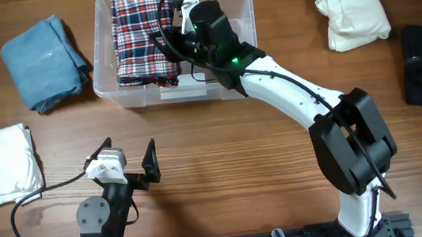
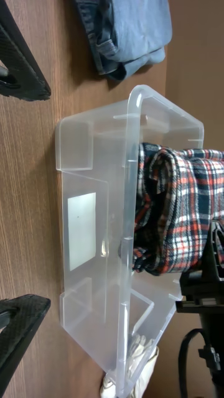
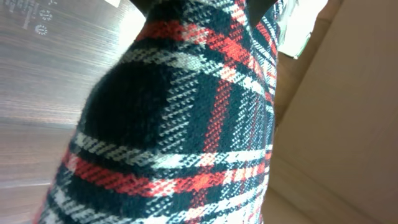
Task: Pack container
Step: 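Lift the plaid cloth with the right gripper and carry it into the bin, then lower the plaid cloth into the bin's left side and release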
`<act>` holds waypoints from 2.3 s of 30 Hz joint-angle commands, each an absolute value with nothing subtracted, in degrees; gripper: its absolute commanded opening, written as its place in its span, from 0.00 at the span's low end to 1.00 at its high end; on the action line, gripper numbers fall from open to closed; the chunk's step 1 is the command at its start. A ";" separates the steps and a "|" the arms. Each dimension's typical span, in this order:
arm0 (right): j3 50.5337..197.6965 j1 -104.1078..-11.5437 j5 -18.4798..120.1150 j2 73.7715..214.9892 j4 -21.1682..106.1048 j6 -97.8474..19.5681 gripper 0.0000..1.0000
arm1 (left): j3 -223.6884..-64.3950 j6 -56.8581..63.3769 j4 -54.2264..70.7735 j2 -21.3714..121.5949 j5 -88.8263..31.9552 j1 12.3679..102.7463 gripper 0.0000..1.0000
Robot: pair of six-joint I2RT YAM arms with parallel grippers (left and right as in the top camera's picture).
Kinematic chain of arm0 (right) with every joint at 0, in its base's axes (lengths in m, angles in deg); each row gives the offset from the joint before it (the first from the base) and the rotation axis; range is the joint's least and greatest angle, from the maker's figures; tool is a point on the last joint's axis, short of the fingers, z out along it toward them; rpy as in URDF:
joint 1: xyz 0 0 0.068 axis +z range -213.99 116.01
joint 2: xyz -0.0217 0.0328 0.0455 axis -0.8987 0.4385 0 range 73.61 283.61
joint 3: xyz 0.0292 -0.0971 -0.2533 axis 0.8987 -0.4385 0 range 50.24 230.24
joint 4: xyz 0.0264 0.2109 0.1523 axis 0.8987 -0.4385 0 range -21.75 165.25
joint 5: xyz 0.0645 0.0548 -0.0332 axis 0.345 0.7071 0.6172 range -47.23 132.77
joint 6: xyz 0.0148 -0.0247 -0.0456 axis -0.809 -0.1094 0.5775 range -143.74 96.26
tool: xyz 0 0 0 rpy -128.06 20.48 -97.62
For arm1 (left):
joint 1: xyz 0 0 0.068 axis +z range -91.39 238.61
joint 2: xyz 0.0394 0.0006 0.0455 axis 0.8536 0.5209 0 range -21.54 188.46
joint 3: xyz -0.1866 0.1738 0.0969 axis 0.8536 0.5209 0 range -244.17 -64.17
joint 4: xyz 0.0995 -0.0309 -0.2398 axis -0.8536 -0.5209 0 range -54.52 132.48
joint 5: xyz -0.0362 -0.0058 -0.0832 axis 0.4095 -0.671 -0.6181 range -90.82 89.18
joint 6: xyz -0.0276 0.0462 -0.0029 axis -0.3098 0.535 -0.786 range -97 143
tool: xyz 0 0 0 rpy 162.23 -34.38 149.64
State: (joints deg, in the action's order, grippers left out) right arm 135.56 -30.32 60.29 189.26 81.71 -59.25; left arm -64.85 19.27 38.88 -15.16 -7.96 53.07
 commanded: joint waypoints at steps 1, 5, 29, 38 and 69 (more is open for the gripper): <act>137.13 -30.12 59.22 191.06 82.96 -57.94 0.04 | -64.48 19.18 38.80 -15.36 -7.80 52.83 1.00; 137.13 -30.08 59.09 192.63 83.42 -58.44 0.05 | -64.48 19.18 38.80 -15.36 -7.80 52.83 1.00; 137.13 -28.31 58.33 196.87 81.63 -67.51 0.28 | -64.48 19.18 38.80 -15.36 -7.80 52.83 1.00; 137.42 -29.42 59.11 196.24 82.06 -67.20 0.48 | -64.48 19.18 38.80 -15.36 -7.80 52.83 1.00; 145.48 -31.00 42.68 193.61 52.97 -43.14 0.10 | -64.48 19.18 38.80 -15.36 -7.80 52.83 1.00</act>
